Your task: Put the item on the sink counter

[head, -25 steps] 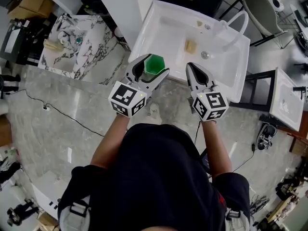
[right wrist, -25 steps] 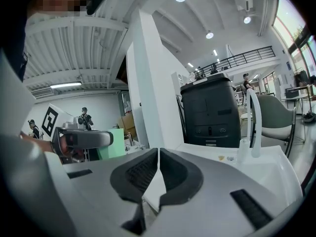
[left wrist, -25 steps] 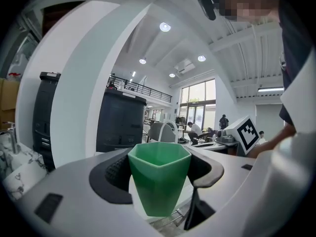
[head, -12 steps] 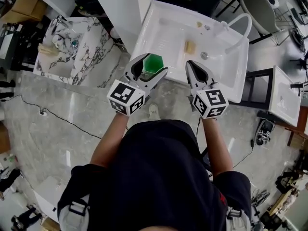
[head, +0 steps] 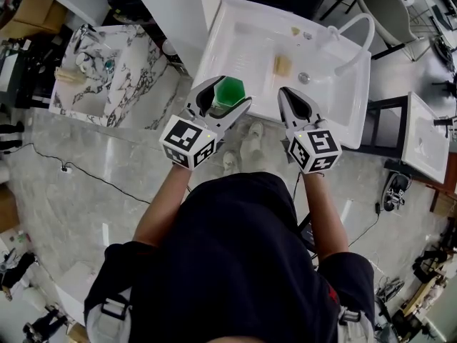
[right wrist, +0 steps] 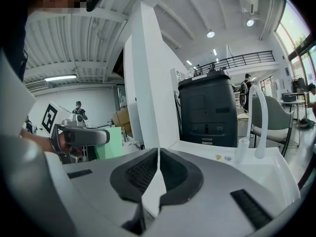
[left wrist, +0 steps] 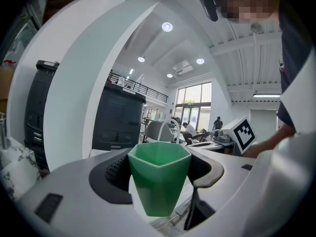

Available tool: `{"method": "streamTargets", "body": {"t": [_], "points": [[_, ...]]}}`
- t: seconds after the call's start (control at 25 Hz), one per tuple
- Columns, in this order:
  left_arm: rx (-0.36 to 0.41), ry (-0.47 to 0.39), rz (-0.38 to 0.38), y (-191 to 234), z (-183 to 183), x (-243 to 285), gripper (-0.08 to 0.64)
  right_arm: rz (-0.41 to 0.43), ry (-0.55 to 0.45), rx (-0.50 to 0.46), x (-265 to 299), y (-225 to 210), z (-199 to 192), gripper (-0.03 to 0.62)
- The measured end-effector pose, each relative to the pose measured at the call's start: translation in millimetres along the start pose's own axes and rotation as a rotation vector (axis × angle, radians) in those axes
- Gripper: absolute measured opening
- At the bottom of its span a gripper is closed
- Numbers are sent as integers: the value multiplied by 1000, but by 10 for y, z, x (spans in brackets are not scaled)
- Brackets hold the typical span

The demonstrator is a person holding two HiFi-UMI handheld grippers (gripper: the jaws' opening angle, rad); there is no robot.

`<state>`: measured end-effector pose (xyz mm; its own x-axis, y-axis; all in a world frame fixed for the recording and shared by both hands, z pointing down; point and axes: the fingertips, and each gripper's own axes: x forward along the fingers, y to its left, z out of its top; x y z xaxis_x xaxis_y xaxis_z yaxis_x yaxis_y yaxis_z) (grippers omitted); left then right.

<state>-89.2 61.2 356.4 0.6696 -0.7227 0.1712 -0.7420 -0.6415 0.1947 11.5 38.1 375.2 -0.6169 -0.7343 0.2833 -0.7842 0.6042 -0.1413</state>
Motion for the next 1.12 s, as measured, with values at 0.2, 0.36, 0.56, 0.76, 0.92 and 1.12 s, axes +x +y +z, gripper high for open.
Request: {"method": "streamTargets", "body": {"t": [0.2, 0.36, 0.56, 0.76, 0.92, 1.12], "points": [[15, 15, 1, 36, 17, 150, 318, 10, -9, 14, 101, -112, 0, 40], [21, 21, -2, 64, 36, 301, 318, 15, -10, 22, 183, -233, 12, 40], [17, 29, -2, 158, 51, 550, 318, 14, -7, 28, 323, -443, 62, 40], [8, 36, 1, 272, 79, 805, 318, 20, 2, 37, 483, -650, 97, 40], [3, 43, 8, 395, 113, 1002, 318, 32, 14, 48, 649, -790, 116, 40], [-10, 56, 25, 546, 116, 1204, 318, 54, 32, 56, 857, -927, 117, 40]]}}
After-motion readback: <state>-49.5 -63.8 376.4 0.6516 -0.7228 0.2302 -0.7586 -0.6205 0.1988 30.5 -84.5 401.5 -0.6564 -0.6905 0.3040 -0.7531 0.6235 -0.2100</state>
